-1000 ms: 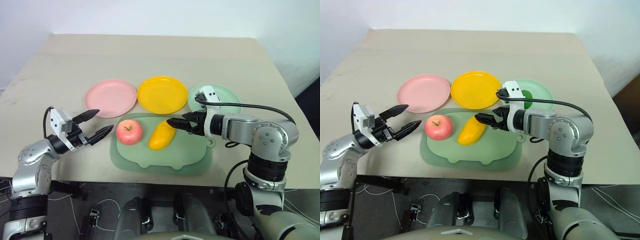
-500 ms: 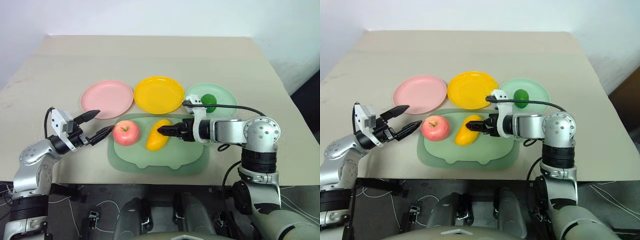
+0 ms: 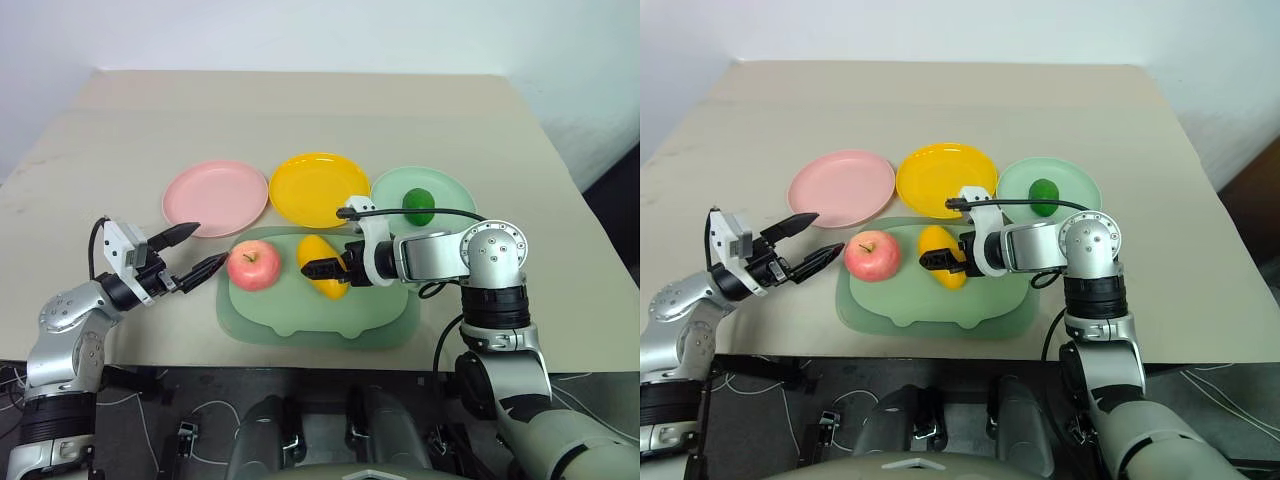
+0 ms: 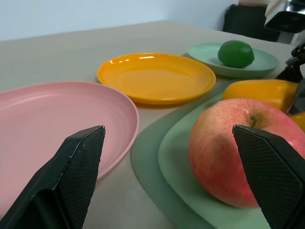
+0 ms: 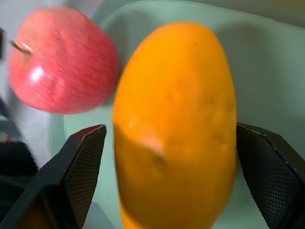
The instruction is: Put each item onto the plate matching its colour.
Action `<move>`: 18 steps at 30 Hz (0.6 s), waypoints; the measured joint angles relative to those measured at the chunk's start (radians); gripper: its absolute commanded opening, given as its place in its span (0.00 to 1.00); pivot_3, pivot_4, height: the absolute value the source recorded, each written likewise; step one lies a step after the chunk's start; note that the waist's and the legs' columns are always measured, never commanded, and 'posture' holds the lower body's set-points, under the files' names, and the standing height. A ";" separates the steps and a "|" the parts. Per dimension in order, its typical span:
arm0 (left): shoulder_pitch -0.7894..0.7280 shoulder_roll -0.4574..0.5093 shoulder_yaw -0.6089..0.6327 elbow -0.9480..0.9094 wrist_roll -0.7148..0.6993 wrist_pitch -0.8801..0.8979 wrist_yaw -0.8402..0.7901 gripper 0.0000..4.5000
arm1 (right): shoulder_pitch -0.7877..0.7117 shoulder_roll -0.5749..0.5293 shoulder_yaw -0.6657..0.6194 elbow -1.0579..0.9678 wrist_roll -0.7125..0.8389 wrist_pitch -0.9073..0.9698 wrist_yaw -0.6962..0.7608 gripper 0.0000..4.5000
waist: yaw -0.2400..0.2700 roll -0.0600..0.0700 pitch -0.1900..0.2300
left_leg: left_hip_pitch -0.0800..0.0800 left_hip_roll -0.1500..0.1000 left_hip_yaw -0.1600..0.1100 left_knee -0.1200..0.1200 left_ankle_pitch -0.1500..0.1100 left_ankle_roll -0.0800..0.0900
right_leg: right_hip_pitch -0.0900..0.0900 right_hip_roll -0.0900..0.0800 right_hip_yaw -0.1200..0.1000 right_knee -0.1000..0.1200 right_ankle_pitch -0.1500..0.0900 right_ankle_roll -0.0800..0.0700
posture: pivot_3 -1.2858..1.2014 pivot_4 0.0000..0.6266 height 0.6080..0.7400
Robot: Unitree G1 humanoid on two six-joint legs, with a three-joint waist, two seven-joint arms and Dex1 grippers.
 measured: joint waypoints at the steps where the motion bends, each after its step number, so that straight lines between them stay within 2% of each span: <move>1: 0.002 0.000 0.000 0.000 0.000 0.000 0.000 1.00 | 0.000 -0.003 0.010 -0.011 -0.016 0.000 0.015 0.90 | 0.000 0.000 0.000 | 0.000 0.000 0.000 0.000 0.000 0.000 | 0.000 0.000 0.000 0.000 0.000 0.000 | 0.52 0.24 0.67; 5: 0.019 0.000 0.001 -0.013 0.000 0.000 0.002 1.00 | 0.000 -0.024 0.037 -0.073 -0.068 0.000 0.090 0.68 | 0.000 0.000 0.000 | 0.000 0.000 0.000 0.000 0.000 0.000 | 0.000 0.000 0.000 0.000 0.000 0.000 | 0.52 0.24 0.67; 11: 0.027 0.000 0.004 -0.020 -0.001 0.000 0.004 1.00 | -0.047 -0.100 0.035 -0.132 -0.114 -0.023 0.233 0.68 | 0.001 0.000 0.000 | 0.000 0.000 0.000 0.000 0.000 0.000 | 0.000 0.000 0.000 0.000 0.000 0.000 | 0.52 0.24 0.67; 15: 0.040 0.000 0.012 -0.026 -0.004 0.000 0.004 1.00 | -0.134 -0.180 0.039 -0.133 -0.203 -0.141 0.352 0.68 | 0.000 0.000 0.000 | 0.000 0.000 0.000 0.000 0.000 0.000 | 0.000 0.000 0.000 0.000 0.000 0.000 | 0.52 0.24 0.67; 18: 0.042 0.000 0.017 -0.040 -0.012 0.000 0.005 1.00 | -0.159 -0.196 0.107 -0.052 -0.325 -0.267 0.449 0.68 | 0.000 0.000 0.000 | 0.000 0.000 0.001 0.000 0.000 0.000 | 0.000 0.000 0.000 0.000 0.000 0.000 | 0.52 0.24 0.67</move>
